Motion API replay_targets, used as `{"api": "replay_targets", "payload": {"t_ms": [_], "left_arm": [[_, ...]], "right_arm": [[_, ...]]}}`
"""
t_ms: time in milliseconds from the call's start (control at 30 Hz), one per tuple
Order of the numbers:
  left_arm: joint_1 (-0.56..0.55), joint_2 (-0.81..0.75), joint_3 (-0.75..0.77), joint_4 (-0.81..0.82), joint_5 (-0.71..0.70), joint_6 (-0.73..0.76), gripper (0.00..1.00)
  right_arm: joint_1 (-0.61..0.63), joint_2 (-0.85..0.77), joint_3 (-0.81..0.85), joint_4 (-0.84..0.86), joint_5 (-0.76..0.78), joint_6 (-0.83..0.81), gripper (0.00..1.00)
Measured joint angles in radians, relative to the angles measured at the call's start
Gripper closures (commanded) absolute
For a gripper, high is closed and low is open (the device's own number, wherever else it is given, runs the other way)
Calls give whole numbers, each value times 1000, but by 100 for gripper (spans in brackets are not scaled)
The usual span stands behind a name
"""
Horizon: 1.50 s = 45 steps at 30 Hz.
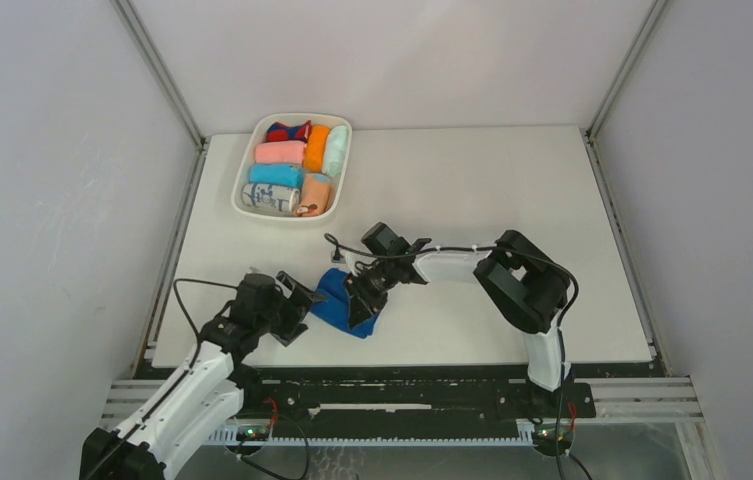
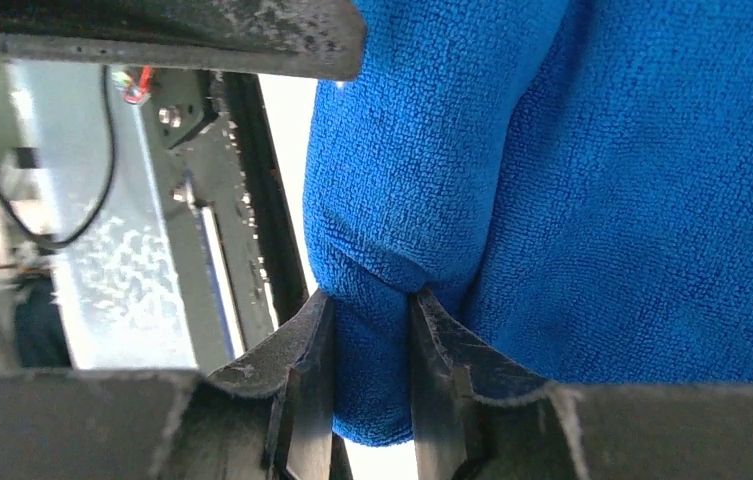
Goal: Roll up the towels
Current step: Roll the towel at the center of the board.
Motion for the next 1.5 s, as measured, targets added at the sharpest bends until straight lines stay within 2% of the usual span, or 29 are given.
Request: {"api": "replay_targets", "payload": {"t_ms": [233,467,533,700,833,933,1067,1300,1500], "left_arm": [[0,9,-9,17,0,-7,10],[0,137,2,88,4,4,17],[0,166,6,108,5,6,23],[0,227,8,144,-2,30,50],[-1,298,27,157,-2,57,59],[-5,356,66,159,3,81,61],[-7,397,101,144,5,111,61],[-10,411,131,104,-1,137,60],[-11,418,143,85,-4,145,60]], "right_arm": [[-42,69,1,49,-178,107,72],[-48,117,17,53,-261,164,70],[-50,119,17,57,-266,175,68],[-50,119,17,57,-262,192,61],[-43,91,8,46,-216,194,56],[-24,36,-11,22,-117,185,52],[34,-58,-26,-40,96,146,46],[226,-225,-33,-130,605,64,43],[381,-276,-33,-134,925,1,39]]}}
